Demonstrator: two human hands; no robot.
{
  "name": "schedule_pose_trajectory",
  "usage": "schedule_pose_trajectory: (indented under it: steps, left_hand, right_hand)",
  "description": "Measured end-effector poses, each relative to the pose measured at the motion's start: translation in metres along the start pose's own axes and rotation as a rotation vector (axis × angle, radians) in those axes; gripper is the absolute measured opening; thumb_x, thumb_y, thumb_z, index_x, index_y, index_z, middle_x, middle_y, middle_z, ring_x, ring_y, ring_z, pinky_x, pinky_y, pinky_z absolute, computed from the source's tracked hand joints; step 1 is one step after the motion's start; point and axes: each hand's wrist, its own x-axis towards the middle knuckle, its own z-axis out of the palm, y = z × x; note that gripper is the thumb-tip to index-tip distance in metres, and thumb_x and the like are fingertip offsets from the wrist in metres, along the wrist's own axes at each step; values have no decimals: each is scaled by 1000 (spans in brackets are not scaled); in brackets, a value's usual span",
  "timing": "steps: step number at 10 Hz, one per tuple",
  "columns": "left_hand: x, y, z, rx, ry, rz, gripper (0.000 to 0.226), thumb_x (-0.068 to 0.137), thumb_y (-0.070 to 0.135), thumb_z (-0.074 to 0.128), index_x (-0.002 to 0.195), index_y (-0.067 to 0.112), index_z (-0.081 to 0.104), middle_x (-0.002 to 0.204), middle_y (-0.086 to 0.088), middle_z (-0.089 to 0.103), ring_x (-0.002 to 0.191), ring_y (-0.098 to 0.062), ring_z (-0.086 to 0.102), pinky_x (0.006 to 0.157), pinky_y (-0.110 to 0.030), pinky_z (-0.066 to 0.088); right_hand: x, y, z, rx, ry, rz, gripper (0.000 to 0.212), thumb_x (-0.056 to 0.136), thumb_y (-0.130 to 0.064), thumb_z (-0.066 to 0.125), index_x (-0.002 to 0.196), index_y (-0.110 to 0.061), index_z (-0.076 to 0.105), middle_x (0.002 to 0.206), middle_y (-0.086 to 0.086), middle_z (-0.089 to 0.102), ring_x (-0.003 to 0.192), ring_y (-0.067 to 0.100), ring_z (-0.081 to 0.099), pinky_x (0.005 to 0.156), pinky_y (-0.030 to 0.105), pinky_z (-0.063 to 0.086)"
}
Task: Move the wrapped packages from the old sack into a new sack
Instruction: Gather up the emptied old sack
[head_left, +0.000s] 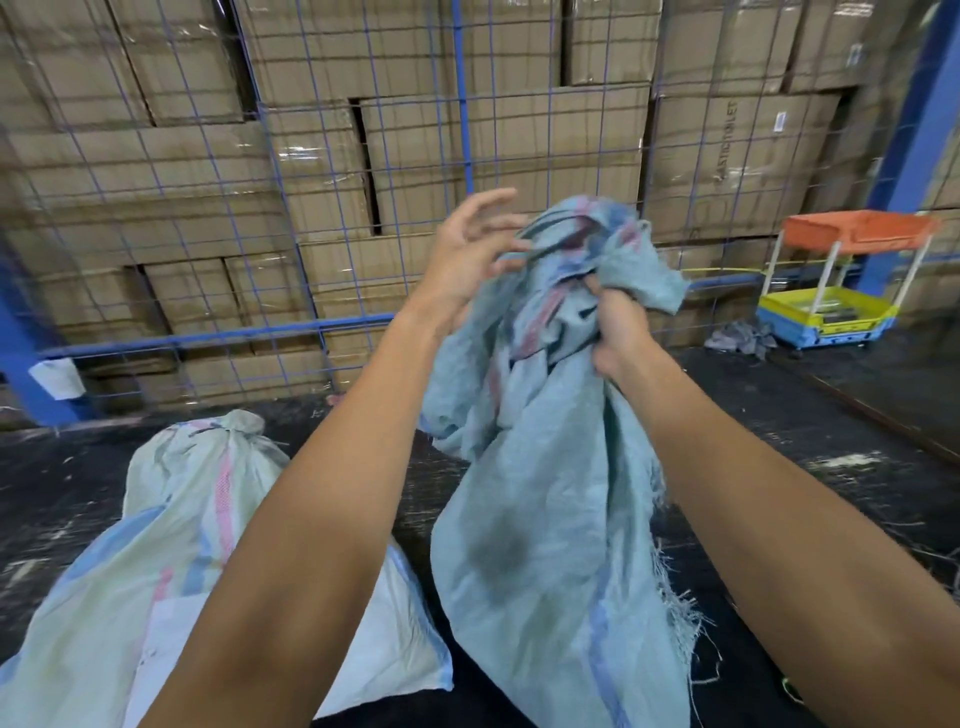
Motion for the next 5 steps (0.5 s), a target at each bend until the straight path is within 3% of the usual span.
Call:
schedule_pose_trajectory:
  steps: [1, 2, 3, 4, 5]
  left_hand:
    - [-5, -44, -56, 621, 59, -218, 96, 74, 15, 81, 152, 35, 30, 154, -14, 37, 134, -27, 47, 106, -48, 46]
    - [-32, -75, -69, 595, 137, -479, 114, 74, 23, 84, 157, 43, 8, 157, -3, 30, 141, -31, 36, 106, -46, 42]
    - [-38, -80, -56, 304, 184, -578, 58, 96, 23, 65, 144, 35, 37, 128, 7, 46, 120, -27, 47, 85, -54, 43]
    - [-31, -68, -37, -21, 231, -404, 13, 104, 23, 51, 112, 30, 59, 106, -1, 70, 107, -30, 64, 89, -49, 51]
    - [-30, -27, -22, -325, 154, -385, 24, 94, 36, 55, 101, 18, 70, 95, -7, 76, 92, -25, 69, 81, -37, 55]
  right_hand:
    - [11, -24, -22, 49, -77, 71, 46, 100, -33, 51, 138, -8, 55, 117, 11, 71, 113, 27, 65, 90, 39, 55]
    - [26, -18, -48, 286, -626, 148, 70, 105, -34, 0, 146, 22, 8, 140, 44, 35, 141, 39, 34, 120, 34, 14]
    - [41, -32, -61, 595, -1309, 361, 62, 94, -18, -24, 139, 24, -18, 147, 46, -20, 144, 50, -17, 112, 42, -27]
    - [13, -24, -32, 777, -1318, 276, 51, 99, -4, -15, 137, 29, -11, 148, 48, -14, 144, 54, -11, 118, 44, -11]
    - [9, -25, -24, 602, -1107, 307, 55, 108, -15, -5, 141, 27, 7, 150, 44, 15, 147, 43, 18, 116, 36, 12]
